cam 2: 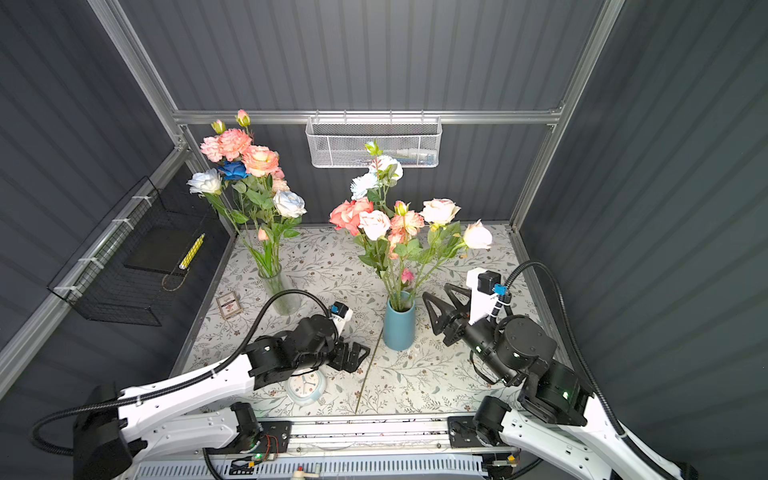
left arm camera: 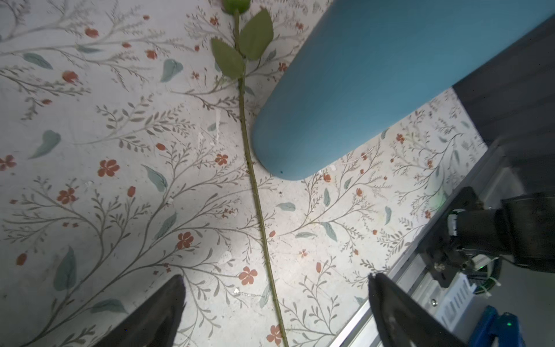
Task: Arrange the flowers into the vase
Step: 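Open and withdraw the right gripper while the left lowers to the pink bud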
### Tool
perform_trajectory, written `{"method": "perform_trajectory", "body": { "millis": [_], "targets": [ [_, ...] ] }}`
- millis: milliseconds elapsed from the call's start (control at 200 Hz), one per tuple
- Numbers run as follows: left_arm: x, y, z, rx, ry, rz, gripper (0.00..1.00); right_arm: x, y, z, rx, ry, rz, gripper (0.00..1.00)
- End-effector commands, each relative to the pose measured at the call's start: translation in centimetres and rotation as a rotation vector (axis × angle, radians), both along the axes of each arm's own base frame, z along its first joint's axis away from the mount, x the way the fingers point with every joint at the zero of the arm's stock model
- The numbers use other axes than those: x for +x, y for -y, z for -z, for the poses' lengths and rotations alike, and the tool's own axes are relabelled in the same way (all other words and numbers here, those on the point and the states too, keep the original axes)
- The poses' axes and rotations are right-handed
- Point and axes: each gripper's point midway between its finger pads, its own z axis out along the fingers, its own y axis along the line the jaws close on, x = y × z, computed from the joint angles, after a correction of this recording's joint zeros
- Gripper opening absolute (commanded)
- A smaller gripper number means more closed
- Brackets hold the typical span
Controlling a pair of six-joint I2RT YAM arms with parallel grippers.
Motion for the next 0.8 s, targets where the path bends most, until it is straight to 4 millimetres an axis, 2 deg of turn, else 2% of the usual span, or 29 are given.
{"method": "perform_trajectory", "body": {
  "millis": [0,70,310,420,795],
  "targets": [
    [0.2,0.8,2.0,0.080,0.013,0.009,0.95,0.0,0.4,0.4,0.003,-0.010,0.014,0.64],
    [0.3,1.2,3.4,0.142,0.016,0.009,0.90,-0.2,0.6,0.3,0.008,-0.002,0.011,0.64],
    [-1.0,2.9,7.7,0.289,0.020,0.067,0.86,-0.5,1.4,0.1,0.022,0.010,0.026,0.63],
    [-1.2,3.1,9.5,0.360,0.018,0.072,0.78,-0.7,1.7,0.1,0.024,0.013,0.030,0.63],
    [-1.2,1.0,12.7,0.491,-0.043,0.027,0.34,-1.2,2.3,-0.4,0.043,0.028,0.027,0.61]
  ]
}}
